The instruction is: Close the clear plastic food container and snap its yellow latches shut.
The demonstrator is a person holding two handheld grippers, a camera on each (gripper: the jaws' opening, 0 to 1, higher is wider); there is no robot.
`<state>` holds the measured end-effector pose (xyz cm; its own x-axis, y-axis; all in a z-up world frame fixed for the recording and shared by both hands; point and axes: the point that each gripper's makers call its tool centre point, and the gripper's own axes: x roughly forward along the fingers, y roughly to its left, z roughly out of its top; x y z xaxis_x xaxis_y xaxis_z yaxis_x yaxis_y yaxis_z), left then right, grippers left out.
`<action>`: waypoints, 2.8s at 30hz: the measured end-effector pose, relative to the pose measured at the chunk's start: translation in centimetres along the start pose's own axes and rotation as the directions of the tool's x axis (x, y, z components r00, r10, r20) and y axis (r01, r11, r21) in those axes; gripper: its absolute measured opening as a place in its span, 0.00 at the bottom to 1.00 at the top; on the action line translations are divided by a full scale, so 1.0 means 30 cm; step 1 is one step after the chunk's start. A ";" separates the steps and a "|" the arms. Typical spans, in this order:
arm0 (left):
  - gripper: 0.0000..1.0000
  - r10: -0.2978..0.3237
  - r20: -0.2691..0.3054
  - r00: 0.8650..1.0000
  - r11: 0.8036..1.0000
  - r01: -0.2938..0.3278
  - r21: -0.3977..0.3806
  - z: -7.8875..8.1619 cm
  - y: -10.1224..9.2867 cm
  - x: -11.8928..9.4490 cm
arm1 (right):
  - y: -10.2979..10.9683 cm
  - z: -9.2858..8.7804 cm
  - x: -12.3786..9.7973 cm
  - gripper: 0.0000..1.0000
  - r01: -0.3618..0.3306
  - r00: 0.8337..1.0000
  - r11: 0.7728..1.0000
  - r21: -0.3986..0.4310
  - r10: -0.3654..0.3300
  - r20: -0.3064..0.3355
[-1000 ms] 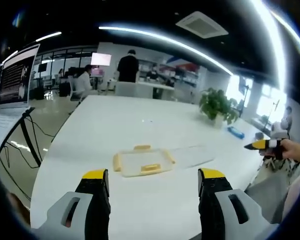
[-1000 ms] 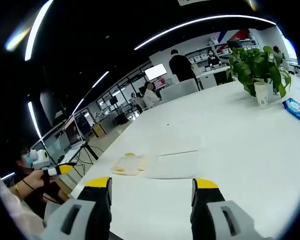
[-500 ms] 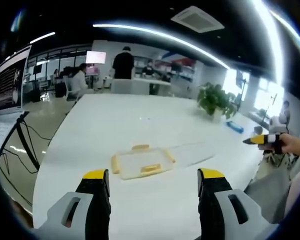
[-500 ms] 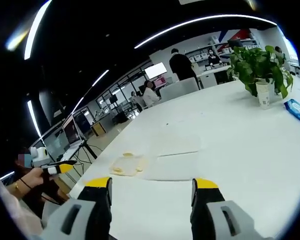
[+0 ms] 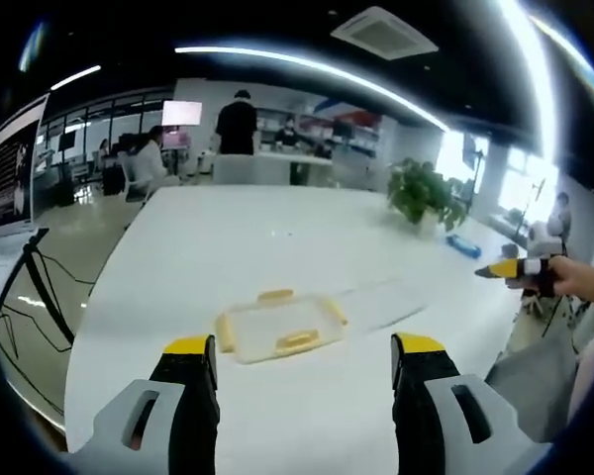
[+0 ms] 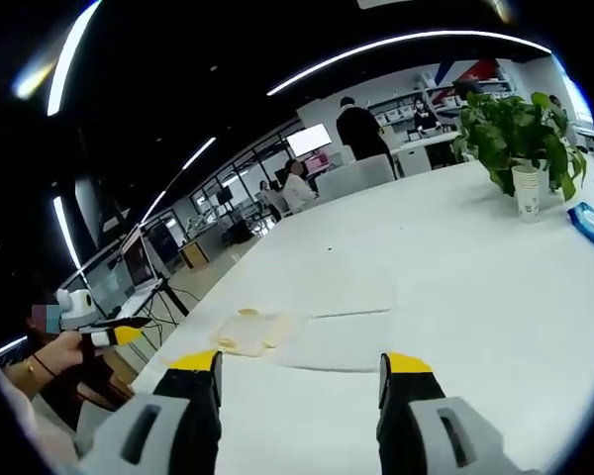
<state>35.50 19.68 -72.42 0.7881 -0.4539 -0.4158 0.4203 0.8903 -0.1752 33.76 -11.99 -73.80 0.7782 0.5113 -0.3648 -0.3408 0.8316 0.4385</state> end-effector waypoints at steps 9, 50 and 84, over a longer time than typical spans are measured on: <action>0.70 -0.005 -0.022 1.000 0.999 0.005 0.031 0.014 0.026 0.031 | -0.023 0.036 0.051 0.63 -0.003 1.000 1.000 -0.018 0.003 0.002; 0.70 -0.050 -0.036 0.998 0.998 0.051 0.042 0.057 0.067 0.190 | -0.008 0.123 0.251 0.63 -0.065 0.997 0.993 -0.097 0.062 -0.034; 0.71 -0.104 -0.105 0.989 0.984 0.118 0.136 0.048 0.084 0.247 | 0.117 0.128 0.400 0.63 -0.230 0.970 0.945 -0.232 0.203 -0.136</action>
<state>43.04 18.50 -74.65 0.6886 -0.5375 -0.4868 0.5676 0.8173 -0.0996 43.95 -3.78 -73.48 0.6140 0.6937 -0.3765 -0.6234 0.7188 0.3077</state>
